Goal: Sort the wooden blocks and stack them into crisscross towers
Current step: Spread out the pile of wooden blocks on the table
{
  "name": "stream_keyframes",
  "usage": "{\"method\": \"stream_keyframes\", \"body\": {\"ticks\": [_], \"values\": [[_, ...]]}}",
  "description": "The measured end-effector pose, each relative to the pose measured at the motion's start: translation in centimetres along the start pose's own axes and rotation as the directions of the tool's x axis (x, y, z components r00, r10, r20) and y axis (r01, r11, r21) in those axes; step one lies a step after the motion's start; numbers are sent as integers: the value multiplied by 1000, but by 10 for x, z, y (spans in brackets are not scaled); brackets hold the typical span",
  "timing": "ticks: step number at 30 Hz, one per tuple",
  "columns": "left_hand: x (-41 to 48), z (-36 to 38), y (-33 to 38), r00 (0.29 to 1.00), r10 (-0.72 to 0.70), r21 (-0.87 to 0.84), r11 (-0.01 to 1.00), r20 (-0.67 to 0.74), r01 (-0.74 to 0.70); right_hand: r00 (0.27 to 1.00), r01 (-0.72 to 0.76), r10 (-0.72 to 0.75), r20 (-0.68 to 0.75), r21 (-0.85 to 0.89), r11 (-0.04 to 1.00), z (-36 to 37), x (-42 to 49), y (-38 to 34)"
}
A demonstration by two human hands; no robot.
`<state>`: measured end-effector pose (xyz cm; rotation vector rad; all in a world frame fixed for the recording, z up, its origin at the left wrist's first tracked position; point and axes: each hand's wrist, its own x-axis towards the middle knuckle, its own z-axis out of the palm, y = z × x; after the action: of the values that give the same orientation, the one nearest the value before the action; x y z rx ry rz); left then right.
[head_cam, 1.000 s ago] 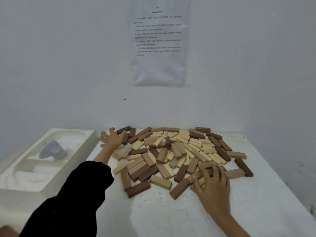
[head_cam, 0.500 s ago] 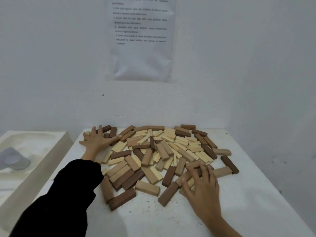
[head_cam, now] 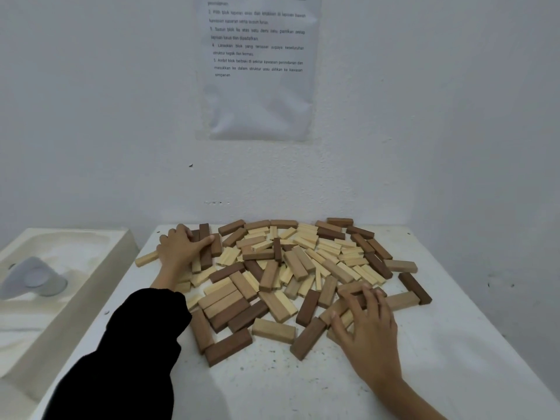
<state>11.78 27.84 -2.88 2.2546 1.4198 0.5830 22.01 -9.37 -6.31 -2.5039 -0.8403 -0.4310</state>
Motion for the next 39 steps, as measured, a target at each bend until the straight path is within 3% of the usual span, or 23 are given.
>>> {"method": "stream_keyframes", "body": {"ticks": [7,9,13,22,25,28,31,33,36,39], "values": [[-7,3,2,999,41,54,998,-6,-41,1000,-1,1,-3,-2,1000,-1,-1,-1],[-13,2,10,997,51,83,995,54,-55,1000,0,0,-10,-6,1000,-1,0,-1],[-23,-8,19,947,82,121,985,310,-125,1000,3,-3,-9,4,1000,0,0,0],[-13,-20,6,937,72,98,989,341,-111,1000,4,-4,-18,7,1000,-1,0,-1],[-17,-17,7,955,61,111,989,291,-98,1000,3,-3,-18,2,1000,-1,-1,-1],[-24,-9,8,981,88,103,989,171,-106,1000,7,-7,-17,10,1000,-2,0,-2],[-23,-5,5,993,114,-25,993,33,-113,1000,11,-10,-21,18,1000,-1,0,-1],[-20,-4,2,989,142,6,990,-31,-142,1000,9,-9,-19,23,1000,-1,0,0],[-20,-2,3,988,149,60,988,-47,-146,1000,8,-8,-9,9,1000,0,0,0],[-21,3,12,998,68,92,993,-10,-67,1000,6,-6,-14,4,1000,1,0,0]]}}
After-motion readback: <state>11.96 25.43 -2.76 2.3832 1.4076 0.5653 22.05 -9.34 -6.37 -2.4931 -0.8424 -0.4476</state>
